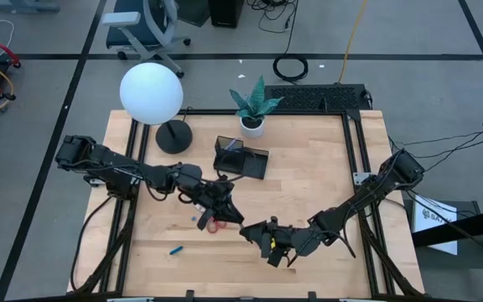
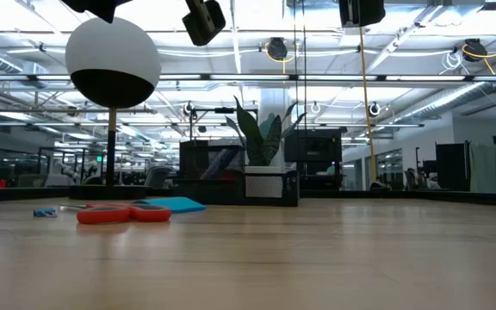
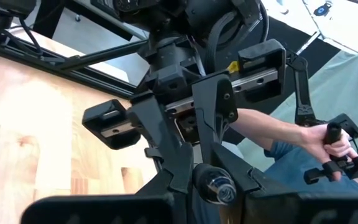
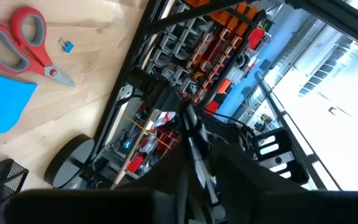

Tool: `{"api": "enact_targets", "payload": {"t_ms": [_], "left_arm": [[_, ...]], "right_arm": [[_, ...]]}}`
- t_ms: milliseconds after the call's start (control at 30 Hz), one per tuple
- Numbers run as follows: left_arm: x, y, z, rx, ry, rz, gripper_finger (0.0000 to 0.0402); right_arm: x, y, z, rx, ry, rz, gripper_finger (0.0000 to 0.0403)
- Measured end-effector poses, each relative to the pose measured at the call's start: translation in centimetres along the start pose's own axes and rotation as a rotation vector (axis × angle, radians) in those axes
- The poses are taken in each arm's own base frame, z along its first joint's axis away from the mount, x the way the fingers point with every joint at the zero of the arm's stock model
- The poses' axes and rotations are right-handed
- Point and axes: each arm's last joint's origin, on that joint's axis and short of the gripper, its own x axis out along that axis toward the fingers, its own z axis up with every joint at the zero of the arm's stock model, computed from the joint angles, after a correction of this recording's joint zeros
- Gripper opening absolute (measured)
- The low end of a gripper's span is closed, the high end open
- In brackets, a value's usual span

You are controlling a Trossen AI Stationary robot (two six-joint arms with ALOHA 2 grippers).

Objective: Pick and place office supplies into organizer
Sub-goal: Put the black pen into the desk organizer

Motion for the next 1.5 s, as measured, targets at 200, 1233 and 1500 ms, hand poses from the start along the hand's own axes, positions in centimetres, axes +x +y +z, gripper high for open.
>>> {"api": "enact_targets", "payload": {"t_ms": [200, 1233, 1500], "left_arm": [[-0.2, 0.3, 0.2, -0.01, -0.003, 0.004, 0.0043], [-5.6, 2.4, 4.2, 0.298, -0.104, 0.351, 0.0195], [-7.8, -0.1, 5.4, 0.52, -0.2, 0.572, 0.0195]], "right_arm": [[0.0, 0.0, 0.0, 0.011, 0.001, 0.0, 0.0029], [-1.6, -0.1, -0.7, 0.509, 0.413, 0.043, 0.0028], [-2.8, 2.3, -7.0, 1.048, 0.381, -0.061, 0.0028]]}}
